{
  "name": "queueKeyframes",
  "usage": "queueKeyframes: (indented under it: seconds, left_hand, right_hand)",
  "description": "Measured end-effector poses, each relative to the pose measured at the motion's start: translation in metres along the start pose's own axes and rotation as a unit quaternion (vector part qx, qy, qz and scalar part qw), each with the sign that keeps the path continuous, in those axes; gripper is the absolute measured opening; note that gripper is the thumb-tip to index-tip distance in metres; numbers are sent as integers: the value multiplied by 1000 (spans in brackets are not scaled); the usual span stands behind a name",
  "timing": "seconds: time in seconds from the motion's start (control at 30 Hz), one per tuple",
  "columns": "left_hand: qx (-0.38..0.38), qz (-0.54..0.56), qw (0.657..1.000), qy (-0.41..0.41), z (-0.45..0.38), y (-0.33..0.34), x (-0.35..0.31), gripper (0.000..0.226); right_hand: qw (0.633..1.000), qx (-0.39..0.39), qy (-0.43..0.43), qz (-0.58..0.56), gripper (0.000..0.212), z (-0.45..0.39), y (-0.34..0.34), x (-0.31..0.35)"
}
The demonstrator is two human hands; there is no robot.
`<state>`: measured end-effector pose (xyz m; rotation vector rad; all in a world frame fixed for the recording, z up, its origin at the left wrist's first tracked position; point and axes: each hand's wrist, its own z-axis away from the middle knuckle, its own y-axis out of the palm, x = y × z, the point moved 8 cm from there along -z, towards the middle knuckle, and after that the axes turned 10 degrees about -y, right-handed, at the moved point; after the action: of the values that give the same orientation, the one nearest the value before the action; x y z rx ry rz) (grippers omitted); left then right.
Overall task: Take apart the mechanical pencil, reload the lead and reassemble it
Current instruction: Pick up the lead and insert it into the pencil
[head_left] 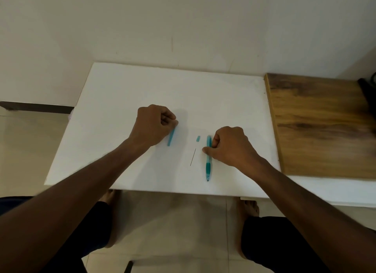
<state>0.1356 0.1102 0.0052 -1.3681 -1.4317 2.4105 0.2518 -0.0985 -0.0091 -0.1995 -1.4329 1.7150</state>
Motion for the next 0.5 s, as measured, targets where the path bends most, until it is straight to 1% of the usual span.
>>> queueKeyframes:
  seconds: [0.07, 0.13, 0.17, 0.23, 0.3, 0.33, 0.4, 0.5]
  left_hand:
    - [-20, 2, 1000, 8, 2, -6, -7, 11]
    - [-14, 18, 999, 26, 7, -9, -18, 9]
    - [6, 36, 999, 29, 11, -7, -22, 9]
    - [81, 88, 993, 7, 21, 7, -28, 15]
    - [164, 130, 977, -30, 33, 24, -30, 24]
    - [190, 147, 970, -40, 38, 31, -30, 27]
    - [206, 192, 958, -59, 43, 34, -29, 29]
    - [220, 280, 929, -100, 42, 26, -23, 27]
  right_hand:
    - [999, 14, 15, -42, 35, 0, 2, -2]
    - [992, 25, 37, -115, 28, 1, 2, -4]
    - [987, 26, 46, -152, 26, 1, -1, -3]
    - [974, 8, 39, -221, 23, 2, -12, 3]
    - [960, -27, -11, -277, 22, 2, -26, 17]
    - [952, -43, -36, -300, 21, 3, -31, 24]
    - [943, -67, -63, -320, 18, 6, -35, 32]
    - [944, -86, -82, -309, 16, 10, -36, 40]
